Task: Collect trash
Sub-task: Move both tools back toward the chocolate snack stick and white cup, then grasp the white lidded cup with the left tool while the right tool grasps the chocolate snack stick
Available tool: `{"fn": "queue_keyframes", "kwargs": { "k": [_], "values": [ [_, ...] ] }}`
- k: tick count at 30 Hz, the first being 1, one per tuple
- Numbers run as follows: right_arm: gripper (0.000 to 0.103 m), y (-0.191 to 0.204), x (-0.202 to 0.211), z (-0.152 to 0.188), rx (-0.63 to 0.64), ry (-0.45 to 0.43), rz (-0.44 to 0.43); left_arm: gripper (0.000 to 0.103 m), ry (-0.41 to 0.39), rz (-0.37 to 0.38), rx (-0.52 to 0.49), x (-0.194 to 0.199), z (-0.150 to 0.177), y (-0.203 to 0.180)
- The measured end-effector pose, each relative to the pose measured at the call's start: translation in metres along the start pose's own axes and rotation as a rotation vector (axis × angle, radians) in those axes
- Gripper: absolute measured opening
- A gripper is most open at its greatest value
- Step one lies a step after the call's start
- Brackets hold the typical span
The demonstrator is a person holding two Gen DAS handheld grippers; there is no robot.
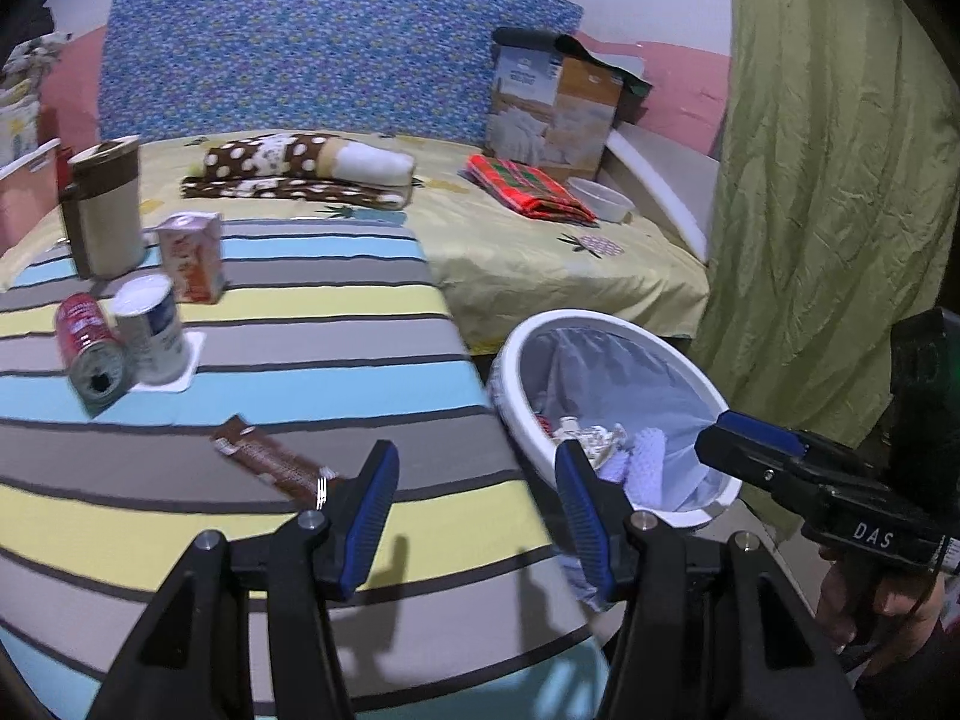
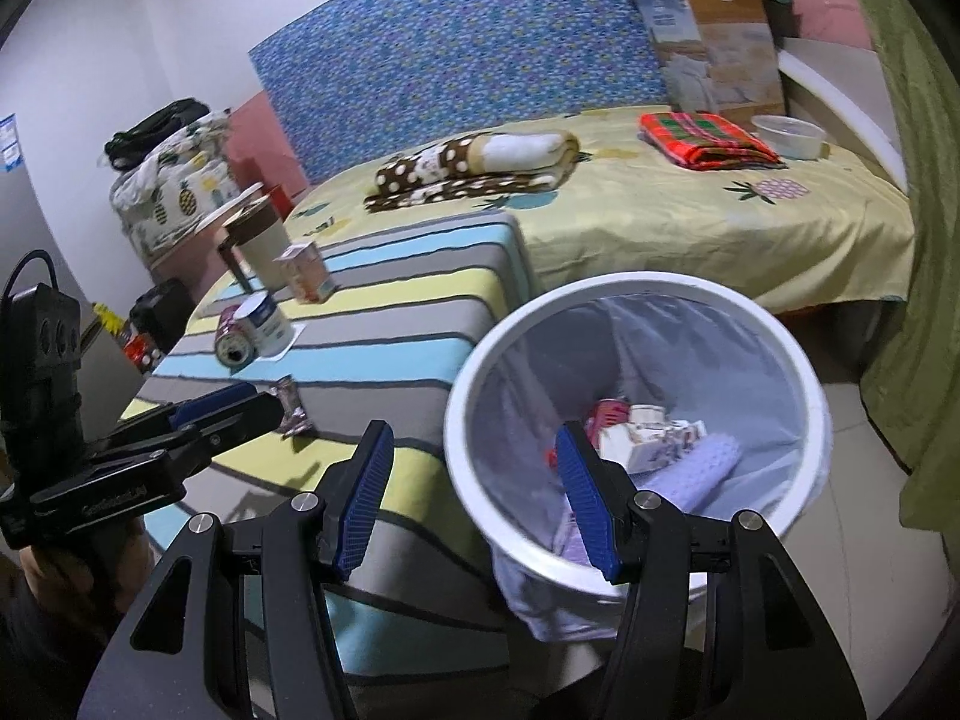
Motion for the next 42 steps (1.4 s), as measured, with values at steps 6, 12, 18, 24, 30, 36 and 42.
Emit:
{"fn": "queue_keyframes", "kwargs": {
  "k": [6,12,18,24,30,36,42],
  "values": [
    [0.058,0.019,-0.013,0.004,0.033,0.030,-0.036,0.054,0.001,-0.052,0.034,0.004,0.007,0.026],
    [0.058,0.040,-0.028,0.007,0.069,0.063,-0.071,0.053,0.009,-0.093,0.070,0.007,0.016,0.054],
    [0.058,0.057,-0.047,0.010,0.102,0.099,-0.106,0.053,0.009,-0.136,0.111,0.009,0.019,0.082],
    [0.058,0.071,-0.066,0.013,0.137,0.137,-0.129,0.053,0.002,-0.169,0.145,0.012,0.020,0.109],
    [0.058,0.083,-0.084,0.014,0.174,0.171,-0.136,0.053,0.001,-0.199,0.176,0.009,0.017,0.133],
    [0.058,0.092,-0.107,0.013,0.207,0.208,-0.138,0.053,-0.008,-0.215,0.185,0.007,0.008,0.152],
    [0.058,0.097,-0.125,0.020,0.237,0.262,-0.137,0.053,-0.018,-0.225,0.190,0.000,-0.004,0.168]
  ]
}}
Point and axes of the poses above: each gripper's, at about its wrist camera, not at the fingertips, and x roughly against the way its jaws point, y to its left, z to its underside, the point moved 10 cm from there along -x, roughly the way its jaws point, and after that the axes turned 12 degrees about -z, right-handed, at the moved point
